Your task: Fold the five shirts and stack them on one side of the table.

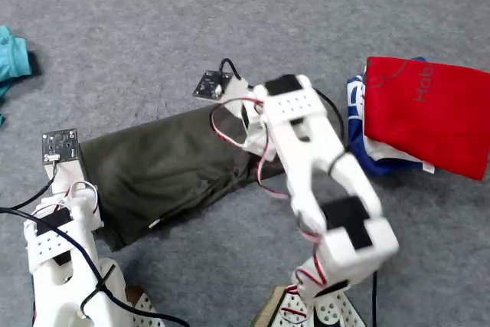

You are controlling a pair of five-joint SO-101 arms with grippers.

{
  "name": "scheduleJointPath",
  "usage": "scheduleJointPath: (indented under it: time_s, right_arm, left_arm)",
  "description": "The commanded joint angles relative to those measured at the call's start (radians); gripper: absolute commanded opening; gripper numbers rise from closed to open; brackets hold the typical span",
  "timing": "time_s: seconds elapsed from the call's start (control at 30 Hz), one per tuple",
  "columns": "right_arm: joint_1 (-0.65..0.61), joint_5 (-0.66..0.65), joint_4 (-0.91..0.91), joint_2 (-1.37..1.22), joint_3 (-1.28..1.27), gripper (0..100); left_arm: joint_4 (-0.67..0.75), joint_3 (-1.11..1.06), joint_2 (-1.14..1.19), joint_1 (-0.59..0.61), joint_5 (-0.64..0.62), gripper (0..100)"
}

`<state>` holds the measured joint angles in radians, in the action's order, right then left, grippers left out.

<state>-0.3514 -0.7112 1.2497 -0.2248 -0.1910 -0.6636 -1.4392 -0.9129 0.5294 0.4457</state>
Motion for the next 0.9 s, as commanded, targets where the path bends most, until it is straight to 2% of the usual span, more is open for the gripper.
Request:
scheduleJointPath:
  time_s: [0.0, 0.17, 0.37, 0.47, 0.63, 0.73, 0.87]
  right_arm:
    - [-0.015, 0.011, -0.011, -0.159, 0.147, 0.2]
    - [-0.004, 0.014, 0.009, -0.354, 0.295, 0.2]
    - [0.002, 0.071, 0.218, -0.332, 0.499, 0.2]
    - [0.002, 0.083, 0.354, -0.260, 0.602, 0.2]
    - [0.050, 0.077, 0.519, -0.140, 0.704, 0.2]
    - [0.131, 0.077, 0.529, -0.097, 0.707, 0.2]
    - [0.252, 0.075, 0.532, -0.087, 0.705, 0.2]
  left_arm:
    - [0.014, 0.003, -0.013, -0.014, -0.009, 2]
    - [0.014, 0.003, -0.013, -0.014, -0.006, 2]
    - [-0.006, 0.035, -0.004, -0.012, -0.006, 2]
    - [-0.201, 0.161, -0.002, -0.014, 0.006, 2]
    - [-0.454, 0.451, -0.002, 0.005, -0.074, 2]
    - [-0.559, 0.562, 0.001, -0.006, -0.086, 2]
    - [-0.615, 0.624, 0.081, -0.025, -0.117, 6]
